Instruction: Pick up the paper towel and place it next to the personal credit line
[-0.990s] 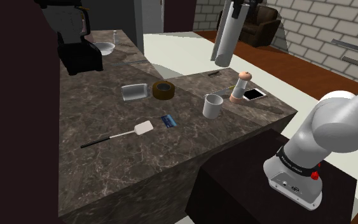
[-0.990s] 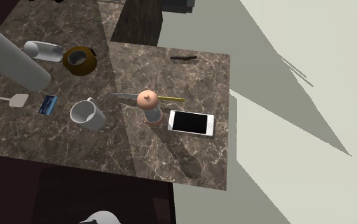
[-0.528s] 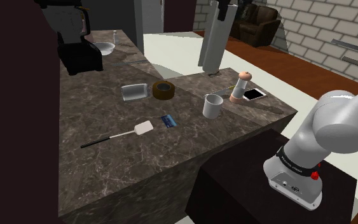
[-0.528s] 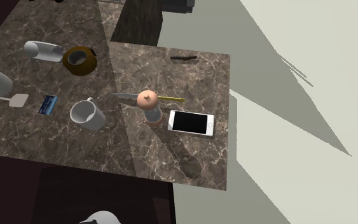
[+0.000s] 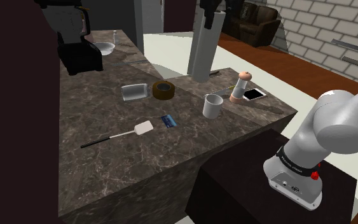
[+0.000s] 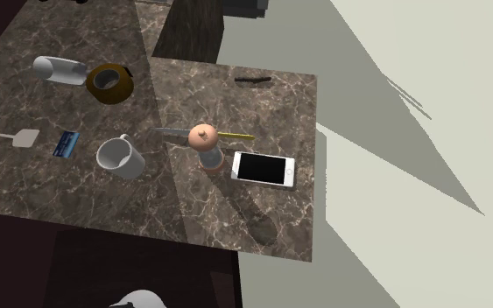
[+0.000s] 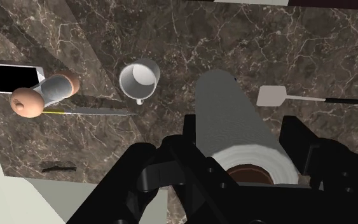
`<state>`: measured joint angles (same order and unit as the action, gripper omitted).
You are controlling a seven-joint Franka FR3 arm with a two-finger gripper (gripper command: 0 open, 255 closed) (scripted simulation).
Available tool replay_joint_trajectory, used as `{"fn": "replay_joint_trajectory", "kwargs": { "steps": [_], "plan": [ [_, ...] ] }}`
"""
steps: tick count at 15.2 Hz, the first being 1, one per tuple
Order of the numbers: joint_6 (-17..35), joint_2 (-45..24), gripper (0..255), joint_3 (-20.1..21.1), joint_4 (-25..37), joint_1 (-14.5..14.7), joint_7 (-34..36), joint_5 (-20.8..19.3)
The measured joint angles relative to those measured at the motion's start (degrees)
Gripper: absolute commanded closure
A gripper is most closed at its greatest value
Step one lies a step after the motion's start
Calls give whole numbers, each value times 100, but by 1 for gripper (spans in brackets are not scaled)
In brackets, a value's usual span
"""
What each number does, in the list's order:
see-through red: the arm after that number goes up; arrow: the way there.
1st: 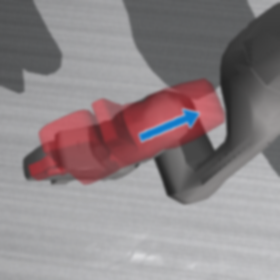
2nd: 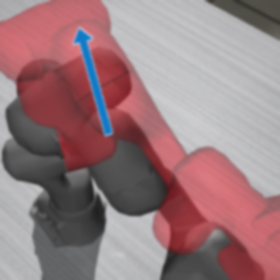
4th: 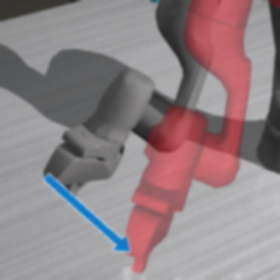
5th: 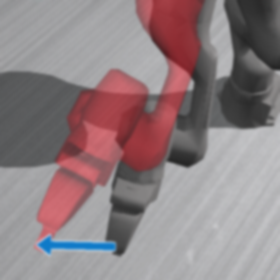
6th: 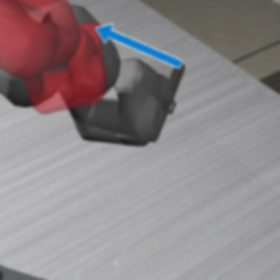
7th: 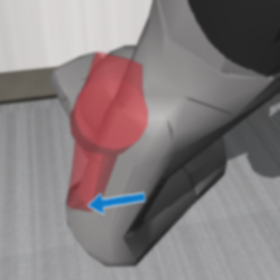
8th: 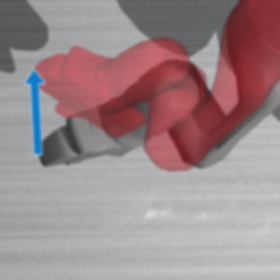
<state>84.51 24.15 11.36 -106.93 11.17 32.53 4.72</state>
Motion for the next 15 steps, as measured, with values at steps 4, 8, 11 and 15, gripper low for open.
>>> {"fn": "replay_joint_trajectory", "kwargs": {
  "steps": [4,8,11,15],
  "plan": [
    [306,116,255,20,-421,18,4,26],
    [609,222,255,24,-830,29,-15,48],
    [841,286,255,34,-1126,40,-23,64],
    [1126,353,255,41,-1477,49,-41,81]
  ]
}}
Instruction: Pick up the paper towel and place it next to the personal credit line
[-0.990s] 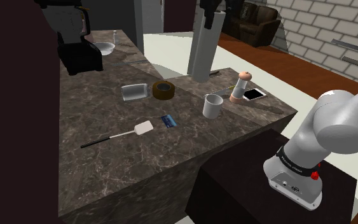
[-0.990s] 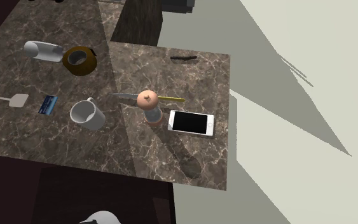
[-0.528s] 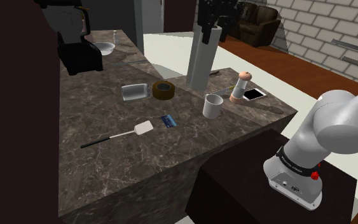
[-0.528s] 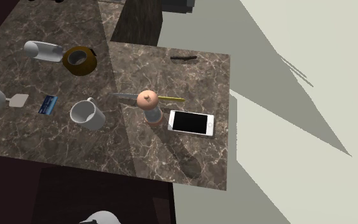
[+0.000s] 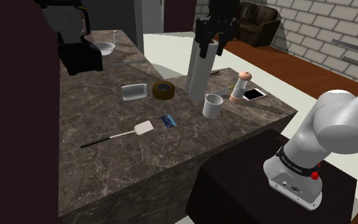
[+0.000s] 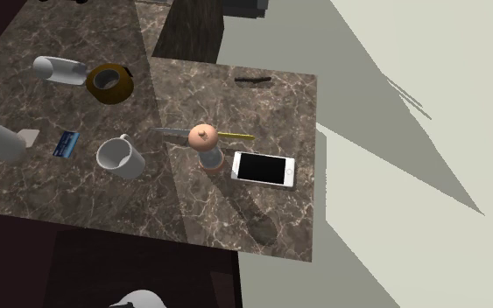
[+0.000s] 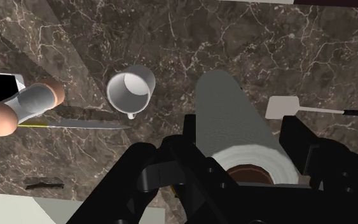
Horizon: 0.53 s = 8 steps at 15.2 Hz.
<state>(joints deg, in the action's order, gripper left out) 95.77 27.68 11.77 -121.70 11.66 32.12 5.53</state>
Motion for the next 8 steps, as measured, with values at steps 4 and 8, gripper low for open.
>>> {"fn": "replay_joint_trajectory", "kwargs": {
  "steps": [4,8],
  "plan": [
    [325,3,255,21,-328,7,-8,14],
    [630,20,255,40,-649,17,-16,31]
  ]
}}
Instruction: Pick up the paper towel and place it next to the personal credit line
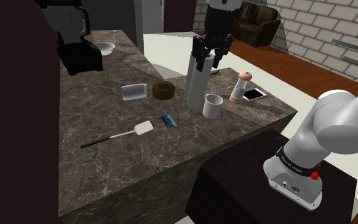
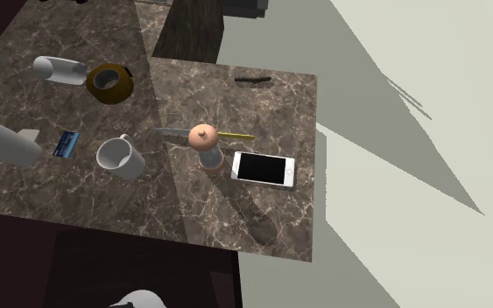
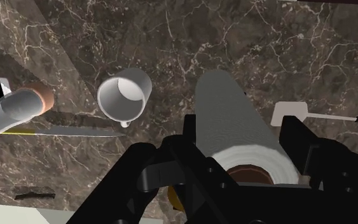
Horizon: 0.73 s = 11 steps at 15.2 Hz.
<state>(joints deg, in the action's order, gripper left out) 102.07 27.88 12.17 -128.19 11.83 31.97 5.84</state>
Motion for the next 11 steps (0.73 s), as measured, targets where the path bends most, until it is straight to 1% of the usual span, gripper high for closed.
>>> {"fn": "replay_joint_trajectory", "kwargs": {
  "steps": [11],
  "plan": [
    [842,-48,255,66,-795,24,-9,46]
  ]
}}
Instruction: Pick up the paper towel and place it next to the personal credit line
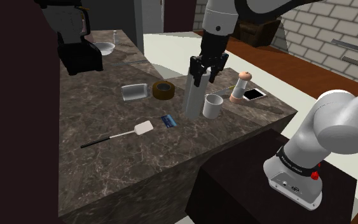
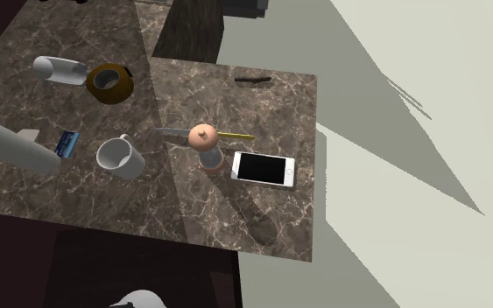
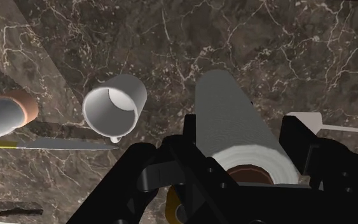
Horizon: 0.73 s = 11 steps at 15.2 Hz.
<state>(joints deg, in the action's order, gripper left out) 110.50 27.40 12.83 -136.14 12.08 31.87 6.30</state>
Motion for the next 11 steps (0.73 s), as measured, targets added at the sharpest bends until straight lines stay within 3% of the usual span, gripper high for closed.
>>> {"fn": "replay_joint_trajectory", "kwargs": {
  "steps": [11],
  "plan": [
    [910,-219,255,87,-693,17,8,38]
  ]
}}
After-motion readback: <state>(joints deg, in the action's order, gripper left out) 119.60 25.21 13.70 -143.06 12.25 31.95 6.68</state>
